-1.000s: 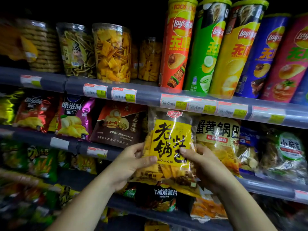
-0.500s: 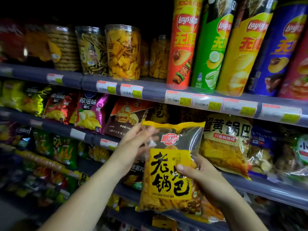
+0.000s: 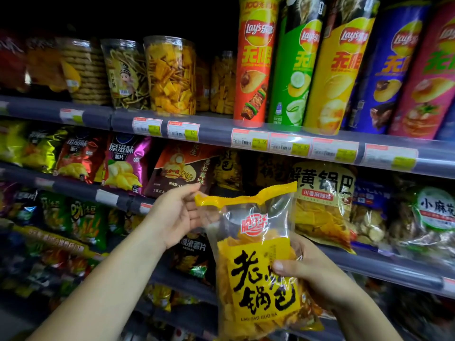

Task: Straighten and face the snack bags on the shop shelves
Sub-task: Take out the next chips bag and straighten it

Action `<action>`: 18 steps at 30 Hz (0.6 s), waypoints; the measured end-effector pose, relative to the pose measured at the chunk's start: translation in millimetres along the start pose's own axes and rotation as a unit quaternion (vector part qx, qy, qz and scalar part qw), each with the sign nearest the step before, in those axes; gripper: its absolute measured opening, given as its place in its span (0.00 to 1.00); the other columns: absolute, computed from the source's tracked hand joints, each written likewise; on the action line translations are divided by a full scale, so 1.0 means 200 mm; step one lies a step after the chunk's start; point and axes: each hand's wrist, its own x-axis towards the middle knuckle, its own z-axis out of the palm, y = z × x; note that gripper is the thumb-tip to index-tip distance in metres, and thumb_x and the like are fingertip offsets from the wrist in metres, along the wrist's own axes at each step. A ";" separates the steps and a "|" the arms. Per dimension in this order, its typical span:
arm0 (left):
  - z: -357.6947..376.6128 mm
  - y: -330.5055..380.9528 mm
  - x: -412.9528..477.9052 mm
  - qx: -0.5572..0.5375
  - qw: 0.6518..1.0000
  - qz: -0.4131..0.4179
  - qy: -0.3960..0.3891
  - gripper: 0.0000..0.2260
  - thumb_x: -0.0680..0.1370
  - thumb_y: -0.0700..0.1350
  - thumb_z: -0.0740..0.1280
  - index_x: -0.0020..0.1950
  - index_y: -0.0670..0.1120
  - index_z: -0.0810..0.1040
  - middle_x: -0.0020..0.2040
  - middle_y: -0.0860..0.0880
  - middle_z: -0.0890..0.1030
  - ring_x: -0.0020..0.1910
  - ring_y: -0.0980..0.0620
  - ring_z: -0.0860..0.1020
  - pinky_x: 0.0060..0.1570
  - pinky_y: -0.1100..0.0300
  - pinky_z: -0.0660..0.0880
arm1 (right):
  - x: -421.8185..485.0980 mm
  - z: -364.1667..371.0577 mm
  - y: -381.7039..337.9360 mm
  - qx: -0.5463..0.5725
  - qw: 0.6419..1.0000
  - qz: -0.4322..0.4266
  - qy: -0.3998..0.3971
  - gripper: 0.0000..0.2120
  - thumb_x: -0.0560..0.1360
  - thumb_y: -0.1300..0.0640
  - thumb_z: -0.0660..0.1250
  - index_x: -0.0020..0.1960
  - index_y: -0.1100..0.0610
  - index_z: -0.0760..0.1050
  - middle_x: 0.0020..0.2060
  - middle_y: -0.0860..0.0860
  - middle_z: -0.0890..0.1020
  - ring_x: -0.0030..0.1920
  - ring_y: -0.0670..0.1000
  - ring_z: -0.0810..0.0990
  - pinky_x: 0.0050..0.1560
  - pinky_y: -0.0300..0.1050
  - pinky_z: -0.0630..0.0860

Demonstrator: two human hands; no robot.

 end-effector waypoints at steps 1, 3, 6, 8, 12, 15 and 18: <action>-0.03 0.01 0.00 -0.022 1.000 -0.004 0.004 0.20 0.82 0.45 0.61 0.35 0.38 0.81 0.36 0.37 0.86 0.36 0.42 0.87 0.35 0.55 0.84 | -0.01 0.00 0.00 0.010 1.000 -0.001 -0.004 0.43 0.58 0.49 0.86 0.68 0.61 0.75 0.62 0.64 0.83 0.61 0.68 0.83 0.62 0.64 0.79; -0.09 0.01 0.04 -0.004 1.000 0.005 0.002 0.23 0.84 0.48 0.59 0.38 0.36 0.83 0.41 0.35 0.86 0.40 0.42 0.87 0.36 0.56 0.84 | -0.02 0.00 0.01 0.042 0.999 0.003 0.010 0.43 0.56 0.48 0.87 0.66 0.61 0.77 0.60 0.66 0.84 0.58 0.68 0.85 0.55 0.60 0.83; -0.14 -0.02 0.06 0.072 0.997 -0.004 -0.028 0.28 0.84 0.56 0.53 0.53 0.35 0.84 0.50 0.36 0.87 0.50 0.41 0.87 0.49 0.52 0.84 | 0.00 0.02 0.00 0.057 0.996 0.003 0.067 0.45 0.54 0.47 0.87 0.65 0.62 0.77 0.58 0.65 0.86 0.56 0.67 0.86 0.52 0.58 0.84; -0.13 -0.08 0.04 0.154 0.984 -0.023 -0.086 0.26 0.81 0.61 0.55 0.58 0.42 0.83 0.53 0.43 0.87 0.54 0.45 0.86 0.55 0.50 0.82 | 0.05 0.06 -0.03 0.041 0.993 0.001 0.107 0.41 0.58 0.47 0.85 0.66 0.62 0.76 0.57 0.63 0.87 0.56 0.65 0.87 0.51 0.56 0.85; -0.06 -0.16 -0.01 0.252 0.958 -0.002 -0.134 0.18 0.69 0.53 0.77 0.56 0.55 0.79 0.49 0.58 0.87 0.47 0.64 0.84 0.45 0.66 0.80 | 0.19 0.15 -0.12 0.018 0.981 -0.005 0.192 0.30 0.69 0.50 0.78 0.66 0.60 0.76 0.54 0.59 0.89 0.52 0.58 0.89 0.47 0.51 0.86; -0.08 -0.15 0.09 0.227 0.969 0.038 -0.094 0.24 0.66 0.43 0.81 0.58 0.52 0.78 0.55 0.50 0.85 0.47 0.57 0.86 0.44 0.63 0.82 | 0.30 0.19 -0.16 -0.050 0.956 -0.021 0.289 0.41 0.64 0.36 0.79 0.69 0.58 0.75 0.57 0.57 0.87 0.52 0.55 0.88 0.52 0.51 0.84; -0.10 -0.09 0.22 0.217 0.972 0.066 -0.060 0.27 0.66 0.41 0.81 0.61 0.48 0.77 0.58 0.46 0.84 0.49 0.50 0.86 0.51 0.52 0.83 | 0.34 0.22 -0.18 -0.140 0.914 -0.054 0.377 0.32 0.71 0.42 0.76 0.70 0.56 0.73 0.58 0.54 0.85 0.54 0.48 0.84 0.54 0.44 0.80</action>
